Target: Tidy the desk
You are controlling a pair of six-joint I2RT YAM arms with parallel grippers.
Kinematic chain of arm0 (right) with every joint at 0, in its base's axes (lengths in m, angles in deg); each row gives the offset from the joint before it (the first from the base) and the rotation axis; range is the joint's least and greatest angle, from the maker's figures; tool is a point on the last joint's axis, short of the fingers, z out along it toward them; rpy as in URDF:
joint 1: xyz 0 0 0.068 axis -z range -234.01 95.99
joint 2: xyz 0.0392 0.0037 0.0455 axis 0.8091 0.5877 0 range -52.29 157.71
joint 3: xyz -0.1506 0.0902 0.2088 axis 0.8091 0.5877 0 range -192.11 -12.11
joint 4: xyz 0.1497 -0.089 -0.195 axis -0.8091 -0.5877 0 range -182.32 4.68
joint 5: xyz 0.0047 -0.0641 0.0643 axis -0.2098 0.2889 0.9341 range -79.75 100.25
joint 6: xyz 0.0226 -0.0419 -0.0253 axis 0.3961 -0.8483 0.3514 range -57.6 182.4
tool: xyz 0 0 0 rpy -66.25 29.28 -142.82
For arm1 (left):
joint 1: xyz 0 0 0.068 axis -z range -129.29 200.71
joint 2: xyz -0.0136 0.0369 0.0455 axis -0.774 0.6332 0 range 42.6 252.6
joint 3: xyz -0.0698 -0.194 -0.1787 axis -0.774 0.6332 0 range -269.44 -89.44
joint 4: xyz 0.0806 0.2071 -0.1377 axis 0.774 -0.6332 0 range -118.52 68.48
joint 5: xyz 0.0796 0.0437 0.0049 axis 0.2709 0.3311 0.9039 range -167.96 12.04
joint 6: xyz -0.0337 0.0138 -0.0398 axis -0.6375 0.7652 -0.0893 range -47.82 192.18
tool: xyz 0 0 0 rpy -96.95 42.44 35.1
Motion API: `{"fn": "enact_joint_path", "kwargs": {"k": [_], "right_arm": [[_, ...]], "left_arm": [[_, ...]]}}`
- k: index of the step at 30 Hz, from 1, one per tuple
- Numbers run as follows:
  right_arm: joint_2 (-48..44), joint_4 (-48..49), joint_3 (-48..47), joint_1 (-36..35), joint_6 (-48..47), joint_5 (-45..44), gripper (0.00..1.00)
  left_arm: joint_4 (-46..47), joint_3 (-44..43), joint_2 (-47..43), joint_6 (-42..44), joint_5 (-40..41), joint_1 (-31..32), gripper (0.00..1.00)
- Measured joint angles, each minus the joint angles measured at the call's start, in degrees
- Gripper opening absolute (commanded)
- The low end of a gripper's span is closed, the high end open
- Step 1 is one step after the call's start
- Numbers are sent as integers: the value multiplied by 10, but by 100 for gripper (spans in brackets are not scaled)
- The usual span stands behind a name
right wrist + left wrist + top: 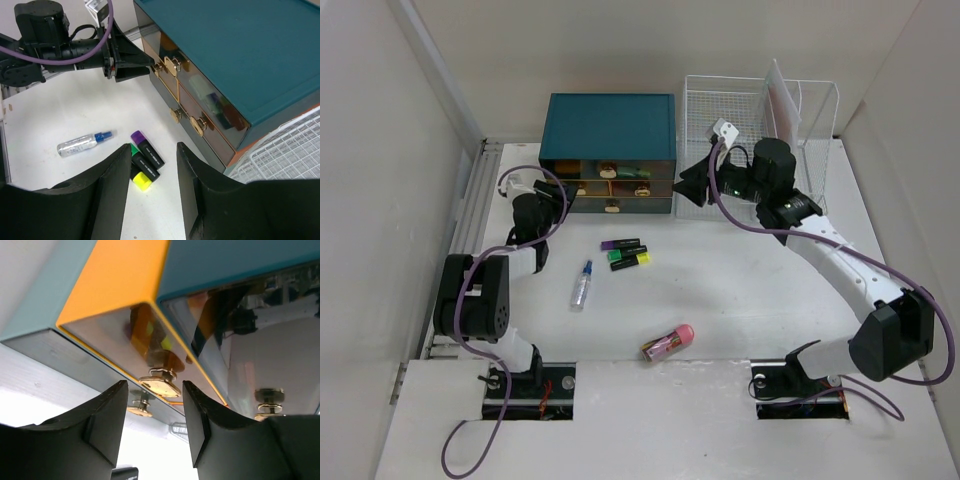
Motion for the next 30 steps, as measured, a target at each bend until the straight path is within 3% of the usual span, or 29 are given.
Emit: {"fn": "enact_joint_path", "kwargs": {"k": [25,30], "right_arm": [[0,0,2,0,0,10,47],[0,0,2,0,0,13,47]], "left_arm": [[30,-9,38,-11,14,15,48],[43,-9,42,-14,13,16,41]]}}
